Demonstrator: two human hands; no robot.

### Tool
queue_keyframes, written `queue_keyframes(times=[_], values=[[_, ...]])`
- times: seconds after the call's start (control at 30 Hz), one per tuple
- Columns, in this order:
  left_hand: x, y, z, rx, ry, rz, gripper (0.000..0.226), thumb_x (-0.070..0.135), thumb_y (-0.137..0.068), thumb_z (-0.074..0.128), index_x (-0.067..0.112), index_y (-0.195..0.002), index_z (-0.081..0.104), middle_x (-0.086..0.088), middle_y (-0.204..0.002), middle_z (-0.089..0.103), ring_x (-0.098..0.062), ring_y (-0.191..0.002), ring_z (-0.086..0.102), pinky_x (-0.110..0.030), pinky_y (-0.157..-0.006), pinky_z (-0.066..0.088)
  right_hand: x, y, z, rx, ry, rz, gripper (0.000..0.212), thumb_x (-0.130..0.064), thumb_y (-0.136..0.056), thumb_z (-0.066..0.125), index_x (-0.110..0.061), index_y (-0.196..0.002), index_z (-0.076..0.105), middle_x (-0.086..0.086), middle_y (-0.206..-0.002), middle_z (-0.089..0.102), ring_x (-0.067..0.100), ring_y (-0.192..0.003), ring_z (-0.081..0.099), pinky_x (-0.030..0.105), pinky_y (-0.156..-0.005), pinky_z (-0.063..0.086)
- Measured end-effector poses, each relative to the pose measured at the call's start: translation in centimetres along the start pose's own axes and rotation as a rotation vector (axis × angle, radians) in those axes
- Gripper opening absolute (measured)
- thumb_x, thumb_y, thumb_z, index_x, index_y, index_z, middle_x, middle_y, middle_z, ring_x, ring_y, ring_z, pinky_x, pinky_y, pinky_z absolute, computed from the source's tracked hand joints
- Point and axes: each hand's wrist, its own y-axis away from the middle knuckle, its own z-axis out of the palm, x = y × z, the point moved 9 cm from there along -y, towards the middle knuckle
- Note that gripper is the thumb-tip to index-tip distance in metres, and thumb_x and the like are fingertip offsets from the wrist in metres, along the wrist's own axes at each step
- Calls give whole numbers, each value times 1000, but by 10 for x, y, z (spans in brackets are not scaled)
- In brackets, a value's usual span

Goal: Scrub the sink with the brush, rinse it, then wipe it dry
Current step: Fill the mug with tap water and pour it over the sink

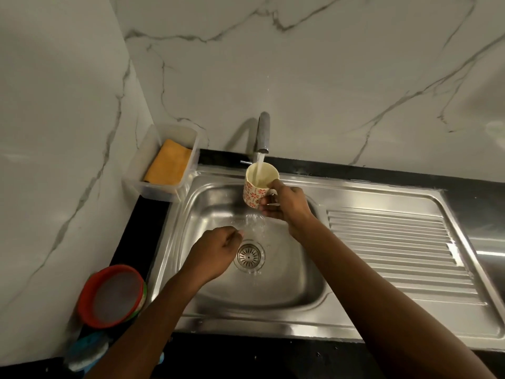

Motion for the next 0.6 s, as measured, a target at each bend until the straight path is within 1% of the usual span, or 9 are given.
queue_keyframes(times=[0.07,0.1,0.17,0.23,0.3,0.4,0.6], values=[[7,-3,-7,28,13,11,41,51,-104,47,28,-73,60,6,-62,62,-11,-60,60,-38,-66,51,-6,0,1,6,-8,-9,31,-28,-102,58,-1,-113,67,17,-85,75,27,-76,74,44,-80,64],[11,-4,-10,42,19,15,43,50,-104,48,27,-68,55,5,-59,59,-12,-57,57,-39,-63,49,-8,1,2,9,-12,-11,31,-28,-101,58,0,-114,67,16,-84,75,27,-75,74,43,-79,64],[17,-7,-15,62,15,28,47,49,-104,49,22,-66,49,3,-56,55,-16,-54,54,-41,-60,47,-11,1,2,15,-12,-14,32,-28,-101,59,0,-114,67,16,-83,75,26,-74,74,42,-77,64],[23,-9,-18,73,17,47,48,49,-104,49,22,-64,45,4,-55,53,-14,-52,50,-40,-58,45,-13,1,3,19,-8,-15,33,-29,-100,59,1,-112,67,15,-82,75,27,-74,74,43,-78,64],[29,-11,-21,83,24,55,46,48,-104,49,24,-64,46,8,-55,54,-11,-52,51,-37,-58,44,-15,1,3,24,-14,-11,33,-29,-100,60,1,-111,67,15,-82,75,28,-74,74,45,-79,64],[38,-13,-23,87,19,68,41,45,-105,48,23,-71,53,10,-57,56,-11,-55,55,-37,-61,47,-17,0,1,35,-18,-12,33,-30,-100,60,0,-112,67,17,-85,76,28,-74,74,46,-81,63],[52,-16,-27,110,35,119,41,47,-105,47,19,-77,58,-2,-62,58,-17,-59,58,-44,-63,50,-20,1,0,56,-11,-7,31,-32,-100,60,-3,-111,66,16,-87,76,27,-74,75,46,-79,64]])
